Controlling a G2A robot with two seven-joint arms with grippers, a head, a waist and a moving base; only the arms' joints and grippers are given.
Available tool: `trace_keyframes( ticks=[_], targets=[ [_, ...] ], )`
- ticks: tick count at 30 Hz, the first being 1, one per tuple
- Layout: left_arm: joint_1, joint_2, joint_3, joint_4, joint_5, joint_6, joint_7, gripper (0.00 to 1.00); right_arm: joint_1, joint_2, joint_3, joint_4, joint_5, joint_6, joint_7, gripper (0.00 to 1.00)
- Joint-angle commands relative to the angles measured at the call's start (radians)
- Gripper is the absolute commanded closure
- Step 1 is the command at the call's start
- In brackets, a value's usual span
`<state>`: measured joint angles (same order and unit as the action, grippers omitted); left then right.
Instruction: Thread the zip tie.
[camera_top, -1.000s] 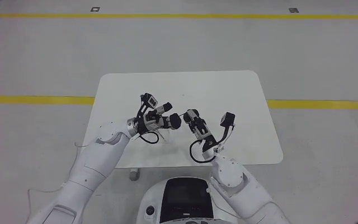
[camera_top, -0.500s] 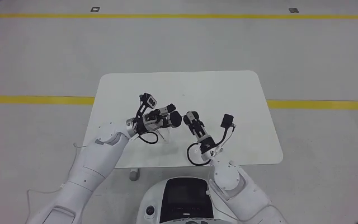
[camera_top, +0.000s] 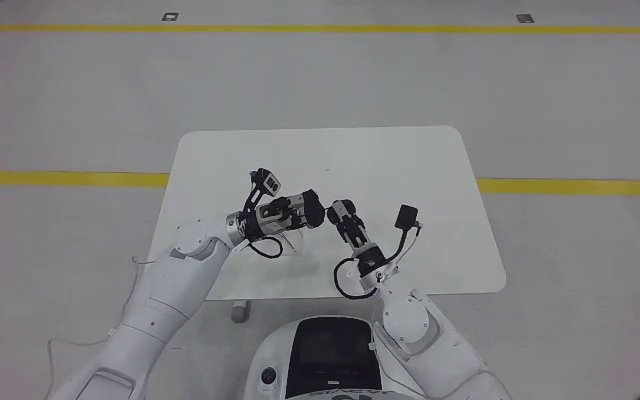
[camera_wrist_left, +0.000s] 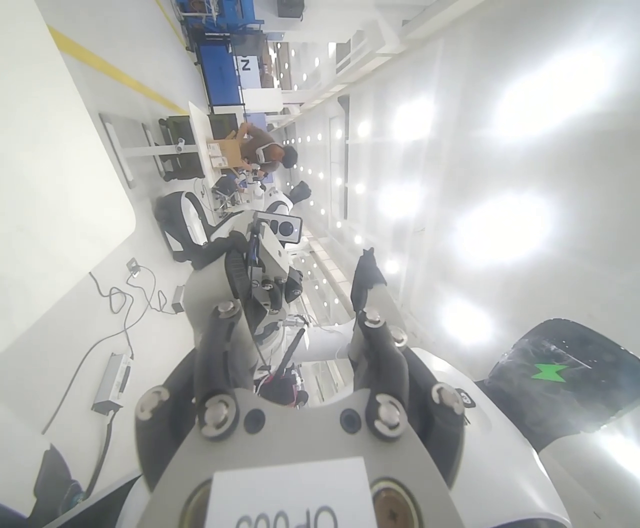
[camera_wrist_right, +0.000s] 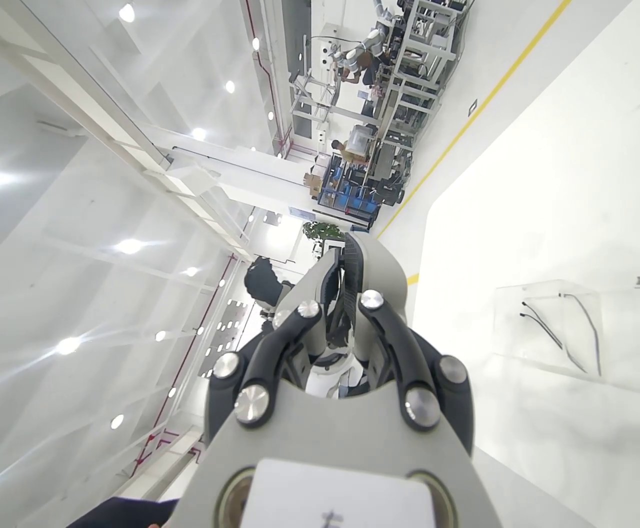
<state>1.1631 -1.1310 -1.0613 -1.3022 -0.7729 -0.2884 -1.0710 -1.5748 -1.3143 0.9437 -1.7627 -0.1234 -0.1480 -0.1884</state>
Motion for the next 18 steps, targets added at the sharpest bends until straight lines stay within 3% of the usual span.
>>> trace_keyframes(
  ticks=[1,18],
  targets=[
    [0.001,0.000,0.000,0.000,0.001,0.002,0.001,0.61,-0.001,-0.001,0.001,0.000,-0.009,-0.003,0.000,1.00],
    [0.002,0.004,0.005,0.004,0.020,0.026,0.002,0.80,-0.018,-0.012,0.010,-0.011,-0.040,-0.007,0.005,1.00]
  ],
)
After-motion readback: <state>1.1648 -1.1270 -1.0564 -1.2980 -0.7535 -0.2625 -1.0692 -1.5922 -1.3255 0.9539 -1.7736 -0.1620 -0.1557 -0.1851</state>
